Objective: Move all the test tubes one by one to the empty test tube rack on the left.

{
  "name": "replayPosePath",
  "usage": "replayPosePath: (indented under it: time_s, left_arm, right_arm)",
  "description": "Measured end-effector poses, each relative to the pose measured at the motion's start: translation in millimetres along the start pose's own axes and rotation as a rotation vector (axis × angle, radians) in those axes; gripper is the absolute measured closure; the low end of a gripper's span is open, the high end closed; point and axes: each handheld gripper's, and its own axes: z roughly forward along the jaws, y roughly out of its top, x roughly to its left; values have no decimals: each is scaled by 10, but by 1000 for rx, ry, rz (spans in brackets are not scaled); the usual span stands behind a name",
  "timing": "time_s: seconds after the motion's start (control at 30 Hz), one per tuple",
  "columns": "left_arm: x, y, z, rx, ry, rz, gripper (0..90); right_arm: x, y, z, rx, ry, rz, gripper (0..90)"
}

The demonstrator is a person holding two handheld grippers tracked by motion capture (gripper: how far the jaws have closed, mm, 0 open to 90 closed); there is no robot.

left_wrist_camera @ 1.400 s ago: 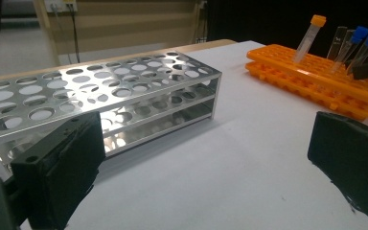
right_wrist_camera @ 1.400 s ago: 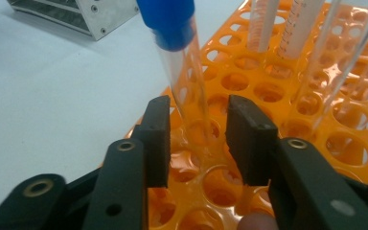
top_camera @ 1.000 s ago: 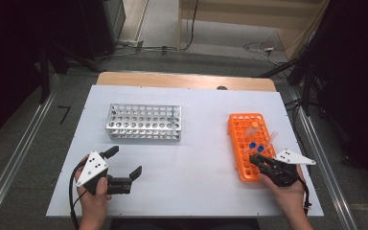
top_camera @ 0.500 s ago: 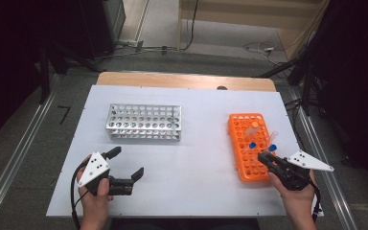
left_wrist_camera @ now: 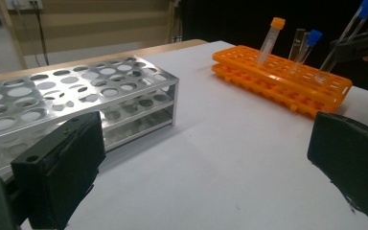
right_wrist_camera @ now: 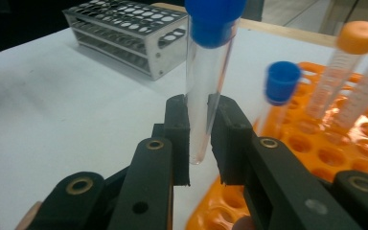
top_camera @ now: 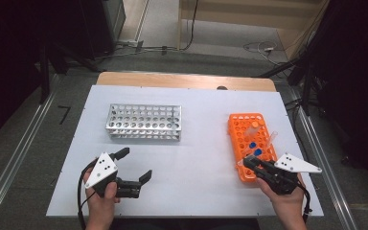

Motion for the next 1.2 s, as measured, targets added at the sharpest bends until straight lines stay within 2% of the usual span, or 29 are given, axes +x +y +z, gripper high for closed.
replayPosePath:
  time_s: [0.1, 0.17, 0.27, 0.3, 0.43, 0.53, 0.67, 0.73, 0.97, 1.0, 1.03, 1.1, 1.2]
  left_arm:
    - [-47, 14, 34, 4, -12, 3, 0]
    - [-79, 23, 60, 8, -4, 10, 0]
    - [-131, 43, 99, 9, -12, 2, 0]
    - [-150, 52, 112, 11, -16, 5, 4]
    - [-250, 80, 175, 17, -32, 11, 26]
    - [-345, 94, 246, 37, -14, 15, 78]
    - [-430, 108, 317, 51, -31, 2, 143]
    - [-476, 116, 351, 59, -43, 10, 174]
    - [-631, 131, 469, 74, -154, 17, 306]
    - [-641, 134, 477, 80, -165, 18, 364]
    - [-655, 135, 492, 79, -185, 15, 364]
    - [-683, 138, 518, 82, -207, 19, 440]
    - [-724, 136, 564, 101, -246, 27, 467]
  right_arm:
    - [74, 7, 72, 8, 38, -3, 755]
    - [115, 13, 117, 12, 57, -8, 755]
    - [194, 20, 198, 23, 86, -13, 755]
    - [256, 24, 261, 30, 114, -17, 755]
    - [337, 32, 331, 39, 138, -26, 755]
    - [423, 35, 411, 53, 166, -37, 755]
    - [505, 35, 491, 64, 197, -46, 755]
    - [553, 37, 529, 70, 211, -56, 756]
    - [704, 29, 652, 98, 254, -75, 756]
    - [751, 27, 687, 105, 265, -85, 756]
    - [751, 27, 687, 105, 265, -85, 756]
    - [829, 21, 729, 121, 279, -101, 756]
    - [879, 19, 755, 128, 290, -114, 756]
